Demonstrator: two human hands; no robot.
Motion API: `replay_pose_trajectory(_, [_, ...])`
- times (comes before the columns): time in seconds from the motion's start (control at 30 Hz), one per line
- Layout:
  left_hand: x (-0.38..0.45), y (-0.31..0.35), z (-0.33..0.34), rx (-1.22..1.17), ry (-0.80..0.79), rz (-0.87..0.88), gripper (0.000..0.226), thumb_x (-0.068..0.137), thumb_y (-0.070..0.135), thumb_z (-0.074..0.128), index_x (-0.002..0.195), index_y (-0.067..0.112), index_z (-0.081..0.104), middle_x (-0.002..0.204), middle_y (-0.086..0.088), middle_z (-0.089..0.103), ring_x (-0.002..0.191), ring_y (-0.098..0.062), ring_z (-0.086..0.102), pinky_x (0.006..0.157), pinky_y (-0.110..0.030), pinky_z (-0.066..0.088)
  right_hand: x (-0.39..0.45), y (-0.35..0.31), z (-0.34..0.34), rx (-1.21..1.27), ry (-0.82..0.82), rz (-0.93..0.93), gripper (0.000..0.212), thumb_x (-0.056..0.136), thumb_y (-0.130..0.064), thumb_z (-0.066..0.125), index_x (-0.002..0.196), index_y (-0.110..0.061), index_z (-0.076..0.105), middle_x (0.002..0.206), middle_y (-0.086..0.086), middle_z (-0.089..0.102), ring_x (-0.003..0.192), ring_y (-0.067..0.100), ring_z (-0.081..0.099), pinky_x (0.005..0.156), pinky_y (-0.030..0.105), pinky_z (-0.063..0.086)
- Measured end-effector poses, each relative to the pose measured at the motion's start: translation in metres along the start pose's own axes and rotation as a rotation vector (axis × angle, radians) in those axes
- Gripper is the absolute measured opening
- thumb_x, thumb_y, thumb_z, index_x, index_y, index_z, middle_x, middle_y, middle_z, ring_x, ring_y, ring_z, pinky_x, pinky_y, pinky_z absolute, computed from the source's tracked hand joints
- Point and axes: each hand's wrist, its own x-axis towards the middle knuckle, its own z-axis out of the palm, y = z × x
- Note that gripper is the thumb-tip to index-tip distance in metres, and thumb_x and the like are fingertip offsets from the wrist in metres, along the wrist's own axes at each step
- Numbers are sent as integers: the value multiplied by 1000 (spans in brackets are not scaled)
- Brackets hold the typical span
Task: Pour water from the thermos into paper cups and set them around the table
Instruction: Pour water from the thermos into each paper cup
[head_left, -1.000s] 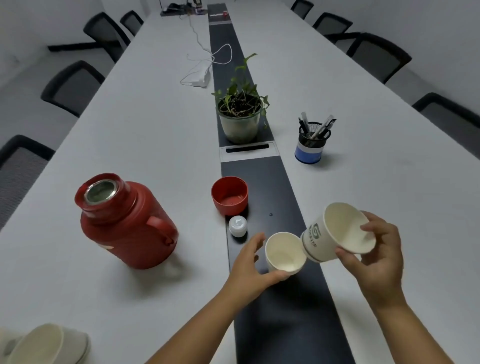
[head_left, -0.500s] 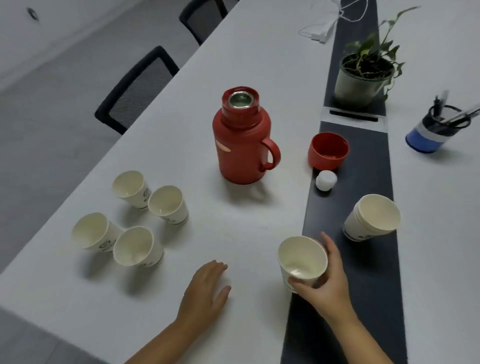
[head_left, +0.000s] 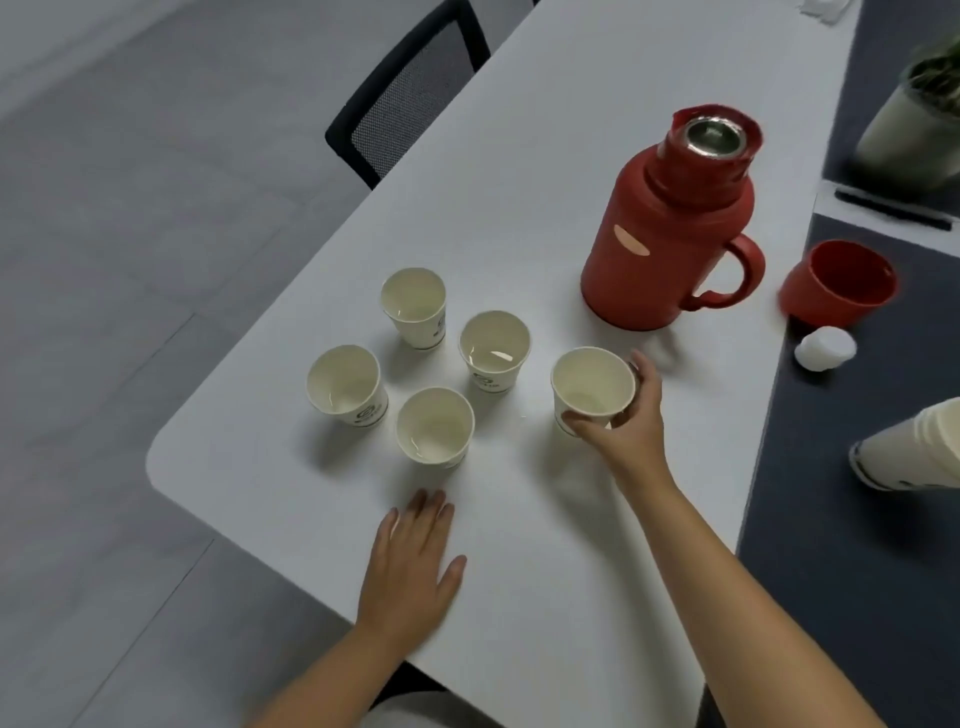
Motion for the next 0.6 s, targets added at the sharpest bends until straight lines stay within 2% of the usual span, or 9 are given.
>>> replay_pose_trajectory(0.07, [1,-3,3,38,61,16,54,88,40,27,109,6,64,115,-9,66,115,-26,54,110,-26,3,4,4,7,-33,2,-6,100,59,-5,79,134,-32,18,114,-25,40,101,-14,47,85,9,38])
replay_pose_trajectory(0.17, [1,-7,5,81,104,36,52,77,37,35,107,8,66,114,-6,67,106,-24,63,107,-28,6,4,8,16,-111,38,-22,99,64,0,76,137,-29,15,112,-30,37,96,-23,45,78,-2,36])
replay_pose_trajectory(0.27, [1,-9,6,120,167,75,50,75,37,37,104,9,67,112,-5,67,104,-23,64,104,-28,10,3,9,22,-158,89,3,93,65,-4,77,137,-23,21,117,-21,41,101,-4,49,85,11,36])
replay_pose_trajectory(0.33, [1,-8,4,133,214,126,43,73,38,51,101,11,68,110,-3,69,103,-21,65,103,-30,22,1,9,24,-174,98,13,89,65,-3,76,135,-22,24,119,-13,42,104,8,48,83,11,36])
replay_pose_trajectory(0.37, [2,-7,2,123,217,137,42,68,38,64,100,12,69,108,-2,69,101,-20,65,98,-30,36,-1,9,24,-178,91,11,89,65,-2,76,135,-22,24,119,-12,42,105,10,48,81,9,35])
replay_pose_trajectory(0.43, [2,-2,-4,46,203,146,50,55,31,83,98,9,69,105,-5,70,98,-23,66,76,-36,54,-8,9,22,-179,62,10,91,65,-1,75,136,-22,22,123,-12,40,110,9,46,82,7,33])
replay_pose_trajectory(0.47, [2,1,-8,-19,218,166,51,55,25,84,99,7,68,105,-9,70,97,-26,66,70,-39,56,-13,8,18,-177,49,15,92,66,-1,75,137,-24,20,125,-14,37,113,8,44,84,8,33])
replay_pose_trajectory(0.53, [4,14,-20,-156,258,228,43,64,19,76,102,2,66,106,-14,68,98,-30,66,70,-41,56,-24,8,7,-186,44,0,89,68,1,73,134,-27,20,129,-18,32,118,8,40,93,14,33])
replay_pose_trajectory(0.6, [11,29,-34,-292,295,300,39,71,20,64,105,0,63,105,-14,68,99,-25,65,79,-30,52,-33,6,-6,-228,82,-5,84,70,1,71,135,-24,23,132,-14,30,118,8,39,97,22,32])
